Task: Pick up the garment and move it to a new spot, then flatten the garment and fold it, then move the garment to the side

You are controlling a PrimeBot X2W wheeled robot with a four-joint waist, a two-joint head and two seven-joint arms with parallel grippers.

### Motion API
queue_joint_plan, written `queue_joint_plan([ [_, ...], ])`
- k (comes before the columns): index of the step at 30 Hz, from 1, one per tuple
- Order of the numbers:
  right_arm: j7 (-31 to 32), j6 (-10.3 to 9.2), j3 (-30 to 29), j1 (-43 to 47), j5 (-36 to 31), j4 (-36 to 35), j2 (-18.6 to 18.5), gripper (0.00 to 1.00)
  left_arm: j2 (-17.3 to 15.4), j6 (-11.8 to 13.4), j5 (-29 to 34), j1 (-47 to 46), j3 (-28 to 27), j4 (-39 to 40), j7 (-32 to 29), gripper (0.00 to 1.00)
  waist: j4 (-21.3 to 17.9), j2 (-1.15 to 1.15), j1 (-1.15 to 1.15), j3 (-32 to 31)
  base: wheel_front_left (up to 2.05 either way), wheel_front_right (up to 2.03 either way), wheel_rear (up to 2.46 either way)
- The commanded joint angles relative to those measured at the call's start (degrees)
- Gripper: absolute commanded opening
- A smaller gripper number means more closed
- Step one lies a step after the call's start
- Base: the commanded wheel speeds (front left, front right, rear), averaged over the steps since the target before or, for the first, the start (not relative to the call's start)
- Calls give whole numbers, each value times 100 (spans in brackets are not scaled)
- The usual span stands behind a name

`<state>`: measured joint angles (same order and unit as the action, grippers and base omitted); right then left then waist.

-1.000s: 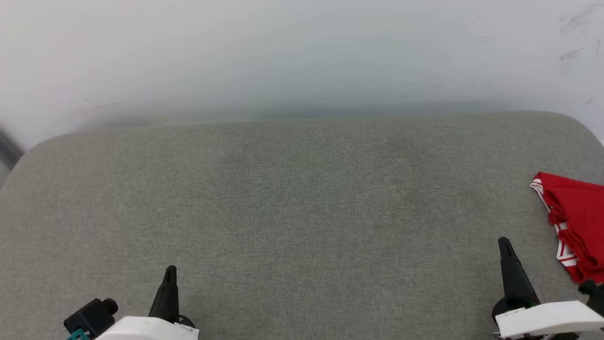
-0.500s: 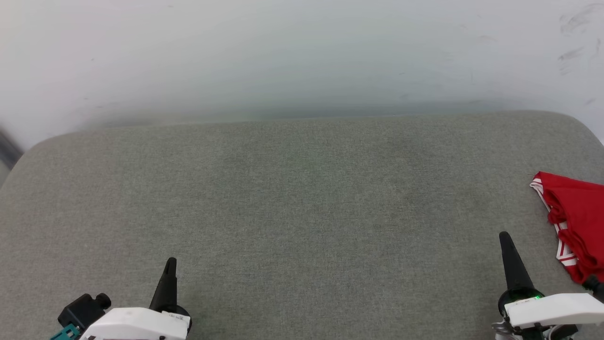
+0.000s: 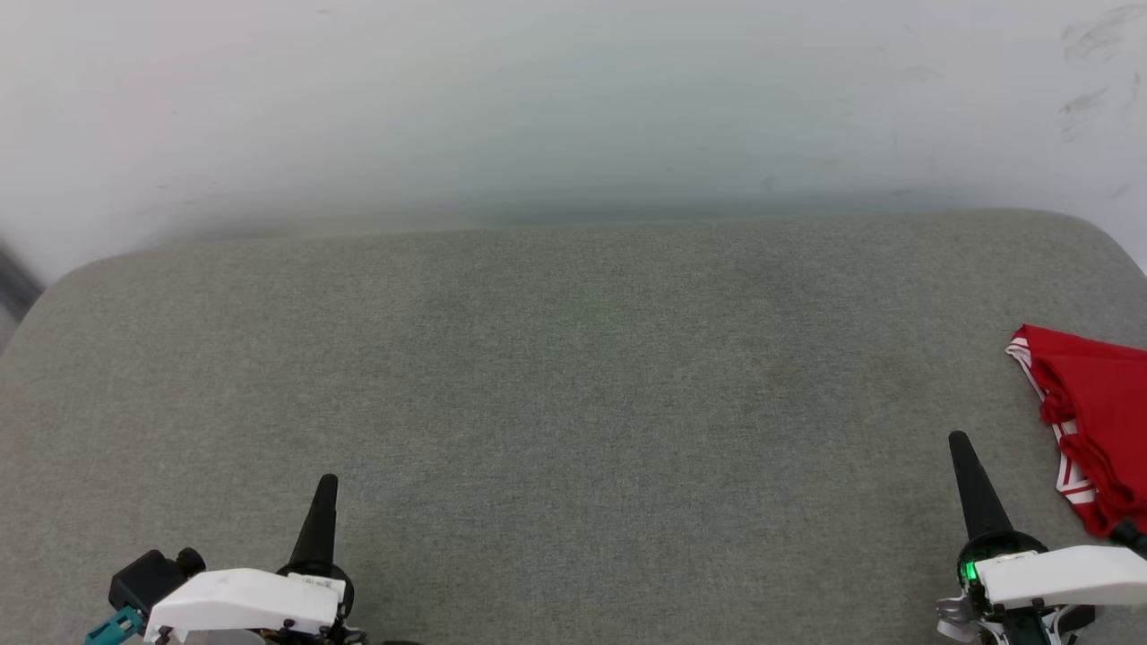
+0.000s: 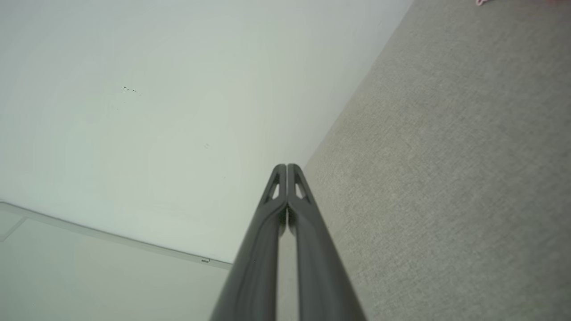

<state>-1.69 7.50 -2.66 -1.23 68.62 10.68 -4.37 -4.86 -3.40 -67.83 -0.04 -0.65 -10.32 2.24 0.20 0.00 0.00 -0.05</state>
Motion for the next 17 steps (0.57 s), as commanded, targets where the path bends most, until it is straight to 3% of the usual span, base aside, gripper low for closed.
queue_joint_plan([
  [1, 37, -1, -17, -133, 156, -18, -37, 0, -31, -47, -160, -127, -39, 19, -33, 0, 0, 0, 0, 1, 0, 0, 0],
  [17, 253, 0, -81, -273, 955, 101, -22, 0, -20, -186, -1003, -309, -131, -111, -249, 0, -6, 0, 0, 7, 0, 0, 0],
])
